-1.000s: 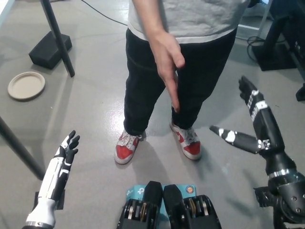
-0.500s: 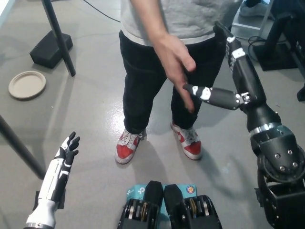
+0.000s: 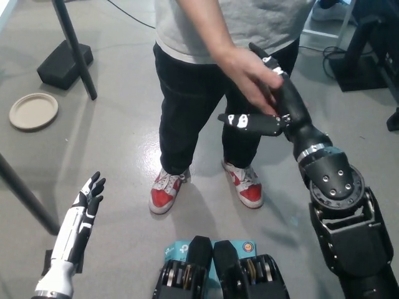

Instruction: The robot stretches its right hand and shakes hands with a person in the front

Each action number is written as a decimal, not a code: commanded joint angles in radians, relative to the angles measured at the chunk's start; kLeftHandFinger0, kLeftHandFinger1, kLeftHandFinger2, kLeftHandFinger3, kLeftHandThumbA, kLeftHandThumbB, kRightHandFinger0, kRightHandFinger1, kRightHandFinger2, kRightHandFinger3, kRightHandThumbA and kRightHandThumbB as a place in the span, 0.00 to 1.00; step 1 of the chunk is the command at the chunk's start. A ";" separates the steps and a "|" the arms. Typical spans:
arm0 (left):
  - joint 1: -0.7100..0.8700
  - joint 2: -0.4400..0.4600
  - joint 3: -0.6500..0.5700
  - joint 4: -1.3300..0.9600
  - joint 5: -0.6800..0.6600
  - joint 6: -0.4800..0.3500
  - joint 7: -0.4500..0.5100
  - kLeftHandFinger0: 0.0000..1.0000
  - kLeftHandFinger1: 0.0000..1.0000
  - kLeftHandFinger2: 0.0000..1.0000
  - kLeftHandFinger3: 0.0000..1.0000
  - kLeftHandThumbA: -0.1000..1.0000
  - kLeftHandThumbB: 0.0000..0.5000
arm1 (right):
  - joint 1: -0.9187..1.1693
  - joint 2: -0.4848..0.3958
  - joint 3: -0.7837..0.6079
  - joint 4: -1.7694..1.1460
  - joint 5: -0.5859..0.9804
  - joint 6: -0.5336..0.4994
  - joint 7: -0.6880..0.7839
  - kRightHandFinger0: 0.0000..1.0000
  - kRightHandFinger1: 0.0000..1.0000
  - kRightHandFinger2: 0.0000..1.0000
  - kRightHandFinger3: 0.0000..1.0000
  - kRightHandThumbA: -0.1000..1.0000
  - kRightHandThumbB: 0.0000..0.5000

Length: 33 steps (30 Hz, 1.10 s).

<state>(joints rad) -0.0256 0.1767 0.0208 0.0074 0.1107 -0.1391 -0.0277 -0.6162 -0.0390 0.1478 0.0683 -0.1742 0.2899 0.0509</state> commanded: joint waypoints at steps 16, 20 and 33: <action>-0.023 0.001 0.007 -0.041 0.013 -0.012 0.012 1.00 1.00 1.00 1.00 1.00 0.26 | -0.255 0.044 0.013 0.379 -0.048 -0.053 -0.061 1.00 1.00 1.00 1.00 0.98 0.60; -0.030 0.004 0.006 -0.039 0.024 -0.011 0.014 1.00 1.00 1.00 1.00 1.00 0.25 | -0.298 0.066 0.011 0.423 -0.093 -0.042 -0.141 1.00 1.00 1.00 1.00 0.61 0.59; -0.046 0.013 0.001 -0.030 0.060 -0.024 0.017 1.00 1.00 1.00 1.00 1.00 0.21 | -0.291 0.087 0.013 0.480 -0.219 -0.254 -0.406 0.87 0.98 1.00 1.00 0.00 0.44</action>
<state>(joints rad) -0.0522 0.1760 0.0199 0.0049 0.1429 -0.1352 -0.0277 -0.8708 0.0545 0.1585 0.5511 -0.3195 0.1468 -0.2132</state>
